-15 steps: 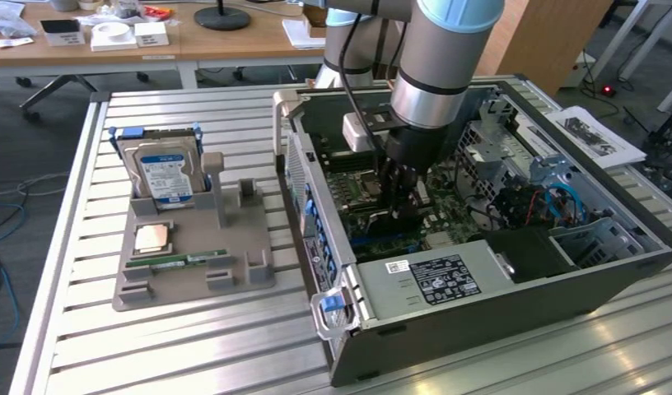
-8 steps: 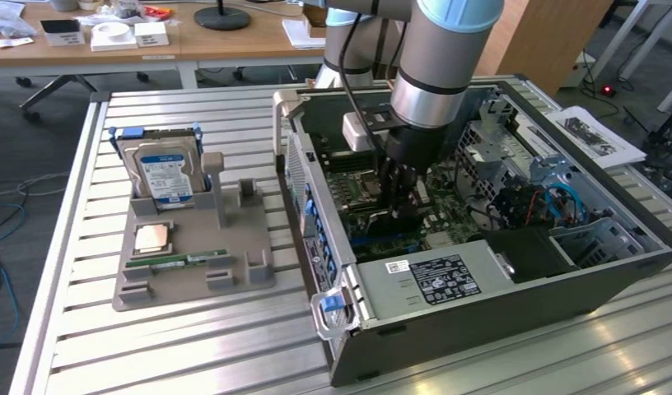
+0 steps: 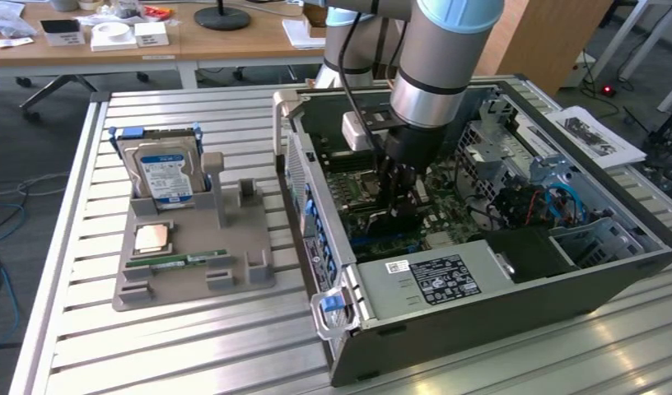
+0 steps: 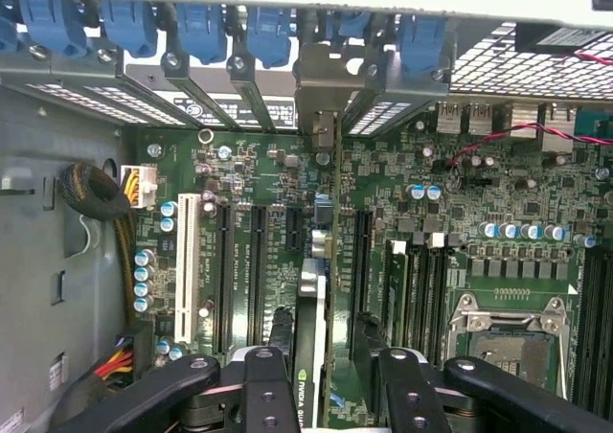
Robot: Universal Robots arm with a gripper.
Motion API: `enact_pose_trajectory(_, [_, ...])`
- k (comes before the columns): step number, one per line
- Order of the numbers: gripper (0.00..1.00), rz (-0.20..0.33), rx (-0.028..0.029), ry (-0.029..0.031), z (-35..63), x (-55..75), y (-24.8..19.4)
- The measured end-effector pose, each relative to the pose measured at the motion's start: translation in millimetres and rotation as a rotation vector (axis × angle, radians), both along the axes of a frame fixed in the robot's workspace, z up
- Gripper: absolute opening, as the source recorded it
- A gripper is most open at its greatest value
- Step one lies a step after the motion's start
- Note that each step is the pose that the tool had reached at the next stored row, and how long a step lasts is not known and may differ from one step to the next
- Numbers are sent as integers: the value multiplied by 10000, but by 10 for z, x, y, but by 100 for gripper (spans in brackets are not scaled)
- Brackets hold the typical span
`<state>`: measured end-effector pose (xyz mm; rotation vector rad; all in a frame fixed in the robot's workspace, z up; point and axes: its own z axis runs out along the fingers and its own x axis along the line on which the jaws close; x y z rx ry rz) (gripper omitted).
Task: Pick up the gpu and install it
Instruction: 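Insert the gpu into the slot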
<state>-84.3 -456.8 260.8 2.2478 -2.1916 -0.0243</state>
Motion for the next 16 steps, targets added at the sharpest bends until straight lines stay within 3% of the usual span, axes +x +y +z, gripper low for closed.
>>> enact_pose_trajectory(9, [38,1,-4,1,1,0,-1])
enact_pose_trajectory(11, [27,0,-2,1,1,0,-1])
enact_pose_trajectory(16, [26,1,-1,0,0,0,0])
